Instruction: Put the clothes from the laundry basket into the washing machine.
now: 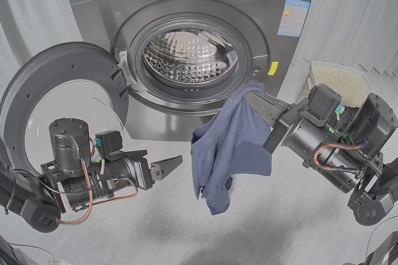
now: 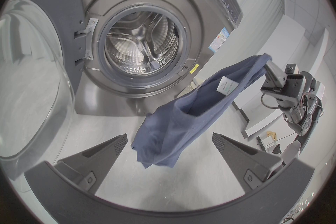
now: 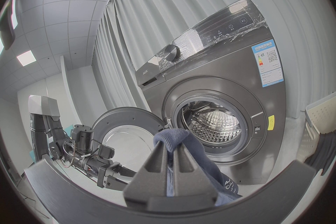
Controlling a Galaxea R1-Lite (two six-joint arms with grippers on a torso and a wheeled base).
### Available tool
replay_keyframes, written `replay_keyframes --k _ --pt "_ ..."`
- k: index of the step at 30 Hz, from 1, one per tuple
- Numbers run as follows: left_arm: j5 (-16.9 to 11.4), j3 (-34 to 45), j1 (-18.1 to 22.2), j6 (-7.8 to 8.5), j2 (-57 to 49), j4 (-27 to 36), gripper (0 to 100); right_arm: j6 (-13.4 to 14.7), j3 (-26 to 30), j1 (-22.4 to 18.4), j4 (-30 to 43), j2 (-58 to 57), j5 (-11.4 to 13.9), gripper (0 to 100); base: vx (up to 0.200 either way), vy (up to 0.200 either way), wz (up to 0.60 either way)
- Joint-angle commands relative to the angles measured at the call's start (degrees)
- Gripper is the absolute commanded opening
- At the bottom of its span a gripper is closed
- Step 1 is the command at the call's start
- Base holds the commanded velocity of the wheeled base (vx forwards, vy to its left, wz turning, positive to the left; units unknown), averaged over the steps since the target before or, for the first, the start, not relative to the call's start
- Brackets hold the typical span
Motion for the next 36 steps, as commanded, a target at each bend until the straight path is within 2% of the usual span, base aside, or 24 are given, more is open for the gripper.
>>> replay_keyframes --k 1,2,3,4,10,15,19,26,27,34,36 --pt "-2.0 2.0 -0.4 -0.01 4.0 -4.7 100 0.0 0.0 0.1 0.1 0.2 0.0 0 0.0 0.0 0.0" --pt "-2.1 2.1 -0.4 -0.01 4.1 -4.9 100 0.1 0.0 0.1 0.1 0.2 0.0 0 0.0 0.0 0.0" --pt "-4.0 3.0 -1.2 -0.01 5.4 -7.9 100 0.0 0.0 0.2 0.1 0.2 0.0 0 0.0 0.0 0.0" --pt "-4.5 3.1 -1.6 -0.01 6.4 -9.4 100 0.0 0.0 0.2 0.1 0.2 0.0 0 0.0 0.0 0.0" --pt "-5.4 3.2 -1.8 0.07 13.6 -17.4 100 0.1 0.1 0.4 0.1 0.3 0.0 0 0.0 0.0 0.0" --pt "-8.4 2.7 -1.8 0.69 18.5 -24.0 100 0.1 0.1 0.6 0.1 0.5 0.0 0 0.0 0.0 0.0" --pt "-8.4 1.5 -1.7 1.39 22.8 -28.5 100 0.1 0.1 0.6 0.1 0.5 0.0 0 0.0 0.0 0.0" --pt "-7.7 -1.4 -1.4 2.45 27.5 -30.9 100 0.2 0.2 0.6 -0.1 0.5 -0.1 0 0.0 0.0 0.0" --pt "-7.5 -2.7 -1.4 2.45 28.2 -32.2 0 0.2 0.5 0.6 -0.1 0.4 -0.1 0 0.0 0.0 0.0" --pt "-7.3 -3.2 -1.3 2.36 27.4 -34.7 0 0.2 0.7 0.6 -0.1 0.3 -0.1 0 0.0 0.0 0.0" --pt "-6.2 -2.8 -1.6 2.45 26.9 -36.9 0 0.3 0.7 0.5 -0.1 0.3 -0.1 0 0.0 0.0 0.0"
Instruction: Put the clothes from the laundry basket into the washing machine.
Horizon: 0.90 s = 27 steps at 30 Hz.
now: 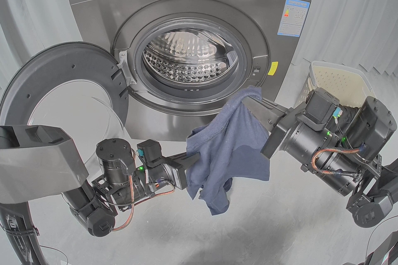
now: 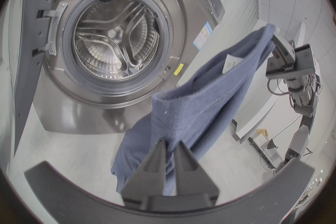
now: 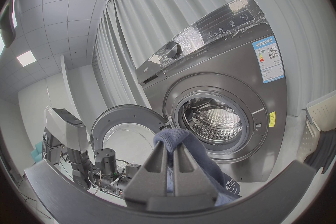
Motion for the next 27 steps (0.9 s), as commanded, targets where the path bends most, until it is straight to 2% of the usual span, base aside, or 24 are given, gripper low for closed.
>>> replay_keyframes --k 1,4,9,15,19,23,27 --pt "1.4 0.5 -0.4 0.03 -0.8 -2.2 0 0.1 0.0 -0.1 0.0 0.0 0.0 0 0.0 0.0 0.0" --pt "1.9 0.4 0.2 -0.05 -4.2 -2.5 0 0.2 0.1 -0.3 0.0 0.0 0.0 0 0.0 0.0 0.0" --pt "2.0 2.3 2.5 -0.23 -16.3 -1.7 0 0.3 2.3 -1.6 0.0 -0.6 0.4 0 0.0 0.0 0.0" --pt "2.9 3.1 5.0 -0.14 -26.5 2.0 0 0.4 6.5 -4.6 -3.8 -0.4 4.1 0 0.0 0.0 0.0" --pt "2.9 3.6 6.0 -0.23 -30.0 2.4 0 0.3 8.1 -5.8 -7.2 0.0 4.5 0 0.0 0.0 0.0" --pt "2.9 4.3 7.0 -0.32 -31.8 2.7 0 0.4 7.3 -7.9 -7.8 0.2 5.5 0 0.0 0.0 0.0" --pt "3.0 3.9 7.1 -0.14 -31.7 2.9 0 0.0 6.1 -9.7 -8.0 3.0 5.5 0 0.0 0.0 0.0"
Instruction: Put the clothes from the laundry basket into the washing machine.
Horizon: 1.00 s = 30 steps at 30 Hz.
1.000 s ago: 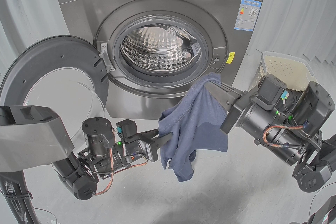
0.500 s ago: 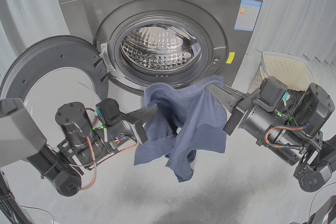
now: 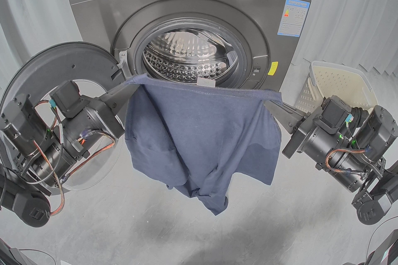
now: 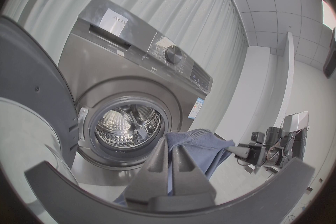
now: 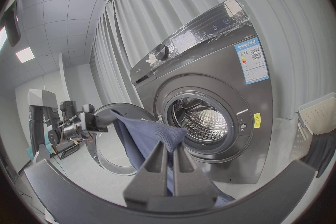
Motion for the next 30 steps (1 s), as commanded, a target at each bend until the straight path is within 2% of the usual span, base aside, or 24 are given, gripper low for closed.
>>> replay_keyframes --k 1,7,10,14,19,30 --pt "0.0 -0.2 0.7 0.05 -2.5 0.0 0 -0.3 -1.7 -2.5 -0.2 3.5 -0.1 0 0.0 0.0 0.0" --pt "-0.5 0.4 2.9 -0.04 -2.0 0.0 0 0.4 -1.9 -2.7 -2.4 6.7 -0.2 0 0.0 0.0 0.0" --pt "-0.4 0.5 3.7 -0.04 -2.4 -0.1 0 0.4 -4.0 -2.9 -2.4 6.8 -0.6 0 0.0 0.0 0.0" --pt "-0.2 0.7 3.7 0.23 -2.8 -0.1 0 0.3 -5.7 -2.9 -2.4 5.6 -2.3 0 0.0 0.0 0.0" --pt "-0.2 0.8 3.3 0.32 -2.7 -0.1 0 0.2 -9.6 -2.9 -2.3 4.7 -2.7 0 0.0 0.0 0.0" --pt "-0.8 0.6 1.7 0.32 -1.7 0.0 0 0.2 -9.3 -2.5 -2.3 4.0 -2.8 0 0.0 0.0 0.0"
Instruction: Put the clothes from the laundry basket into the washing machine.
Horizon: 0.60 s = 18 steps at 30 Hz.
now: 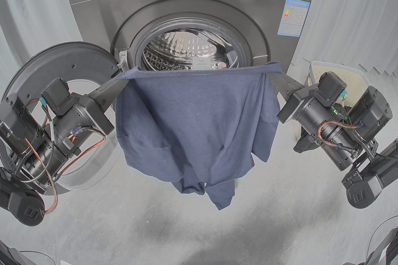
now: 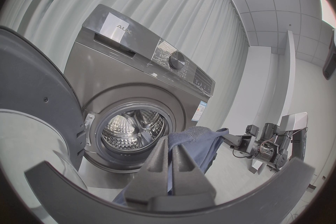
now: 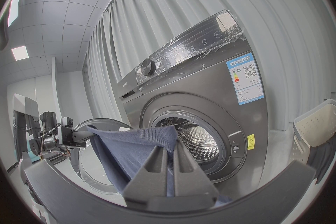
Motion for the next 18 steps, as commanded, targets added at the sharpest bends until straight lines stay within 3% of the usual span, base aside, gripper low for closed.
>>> replay_keyframes --k 1,7,14,15,16,18 --pt "-0.1 -0.3 -0.9 -0.01 0.4 0.0 0 0.0 0.3 0.5 0.0 -0.4 -0.1 0 0.0 0.0 0.0" --pt "-0.2 -2.2 -3.4 -0.01 0.9 0.1 0 0.0 4.9 1.7 0.0 0.1 0.2 0 0.0 0.0 0.0" --pt "0.2 -3.7 -5.1 0.16 3.4 -0.4 0 0.1 12.1 7.4 -0.1 2.3 0.4 0 0.0 0.0 0.0" --pt "0.1 -3.8 -5.2 0.6 3.1 -0.4 0 0.3 13.7 10.0 -0.1 2.8 0.2 0 0.0 0.0 0.0" --pt "0.2 -4.1 -5.3 0.95 3.0 -0.3 0 0.7 14.4 11.4 -0.1 3.0 -0.1 100 0.0 0.0 0.0" --pt "0.4 -4.7 -5.4 2.18 3.1 -0.2 0 1.4 16.7 12.8 0.0 3.9 0.0 100 0.0 0.0 0.0"
